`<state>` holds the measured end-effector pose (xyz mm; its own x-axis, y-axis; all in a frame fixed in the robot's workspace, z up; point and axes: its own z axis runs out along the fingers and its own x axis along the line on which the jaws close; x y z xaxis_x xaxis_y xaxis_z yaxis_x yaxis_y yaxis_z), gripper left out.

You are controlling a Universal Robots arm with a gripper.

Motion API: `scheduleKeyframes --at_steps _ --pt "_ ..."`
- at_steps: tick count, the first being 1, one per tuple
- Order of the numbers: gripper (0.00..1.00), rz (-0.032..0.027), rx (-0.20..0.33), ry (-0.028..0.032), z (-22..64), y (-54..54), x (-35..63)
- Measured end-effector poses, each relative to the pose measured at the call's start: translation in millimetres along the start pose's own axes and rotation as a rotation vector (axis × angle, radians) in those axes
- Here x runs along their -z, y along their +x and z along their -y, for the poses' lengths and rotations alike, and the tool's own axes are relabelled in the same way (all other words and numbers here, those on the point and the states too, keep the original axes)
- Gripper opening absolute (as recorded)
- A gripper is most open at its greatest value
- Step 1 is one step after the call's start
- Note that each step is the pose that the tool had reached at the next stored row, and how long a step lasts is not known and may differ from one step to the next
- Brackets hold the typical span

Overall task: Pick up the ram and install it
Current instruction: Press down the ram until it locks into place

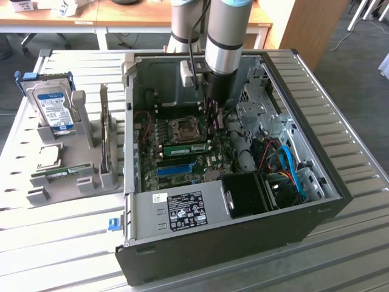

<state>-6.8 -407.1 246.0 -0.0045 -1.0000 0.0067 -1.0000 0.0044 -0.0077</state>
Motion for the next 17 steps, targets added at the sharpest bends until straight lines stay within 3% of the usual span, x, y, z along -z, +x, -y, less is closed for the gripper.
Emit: scheduleKeyframes --at_steps 8,17 --pt "0.11 -0.0004 0.0 -0.0071 0.2 0.1 17.0" --pt "0.11 -0.0004 0.0 -0.0078 0.2 0.1 17.7"
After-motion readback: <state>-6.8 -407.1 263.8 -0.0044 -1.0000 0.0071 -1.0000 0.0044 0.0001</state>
